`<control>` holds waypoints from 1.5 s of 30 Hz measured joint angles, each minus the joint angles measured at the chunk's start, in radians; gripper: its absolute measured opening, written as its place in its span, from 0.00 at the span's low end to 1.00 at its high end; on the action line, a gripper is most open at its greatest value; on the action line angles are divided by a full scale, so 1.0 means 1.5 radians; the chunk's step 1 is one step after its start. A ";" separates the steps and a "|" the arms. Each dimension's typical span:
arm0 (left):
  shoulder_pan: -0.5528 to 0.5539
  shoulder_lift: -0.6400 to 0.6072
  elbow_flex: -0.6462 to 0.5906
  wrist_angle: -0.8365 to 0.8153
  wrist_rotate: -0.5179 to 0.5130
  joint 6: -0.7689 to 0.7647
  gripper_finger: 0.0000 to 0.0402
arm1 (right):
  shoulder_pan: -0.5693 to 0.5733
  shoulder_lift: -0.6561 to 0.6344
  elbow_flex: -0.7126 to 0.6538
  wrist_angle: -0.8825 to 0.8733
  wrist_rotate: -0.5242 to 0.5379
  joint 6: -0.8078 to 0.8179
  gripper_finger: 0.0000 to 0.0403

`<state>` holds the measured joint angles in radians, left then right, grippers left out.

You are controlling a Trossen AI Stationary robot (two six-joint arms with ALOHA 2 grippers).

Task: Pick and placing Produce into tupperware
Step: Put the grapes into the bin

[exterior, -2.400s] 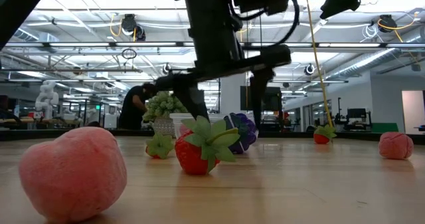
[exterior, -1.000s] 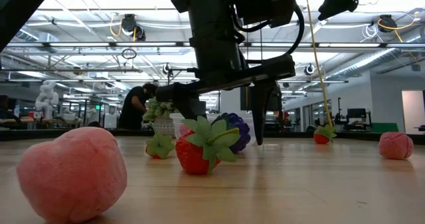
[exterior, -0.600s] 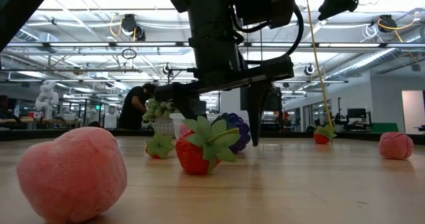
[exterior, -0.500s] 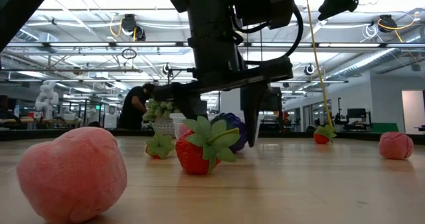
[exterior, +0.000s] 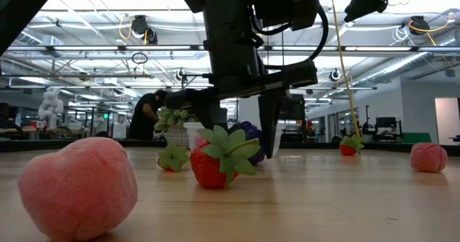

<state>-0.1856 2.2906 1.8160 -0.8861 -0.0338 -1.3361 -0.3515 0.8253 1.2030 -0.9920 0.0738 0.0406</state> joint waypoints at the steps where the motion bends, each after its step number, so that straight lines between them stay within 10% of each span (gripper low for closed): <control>1: 0.000 0.000 0.000 0.000 0.000 0.000 0.59 | 0.000 0.000 0.000 0.000 0.000 0.000 0.48; 30: -0.016 -0.033 0.004 0.015 0.004 0.012 0.60 | 0.000 0.000 0.000 0.000 0.000 0.000 0.48; 45: 0.059 -0.210 0.005 -0.019 -0.147 0.152 0.60 | 0.000 0.000 0.000 0.000 0.000 0.000 0.48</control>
<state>-0.0973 1.9752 1.8234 -0.9141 -0.2541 -1.1085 -0.3519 0.8250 1.2030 -0.9921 0.0738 0.0406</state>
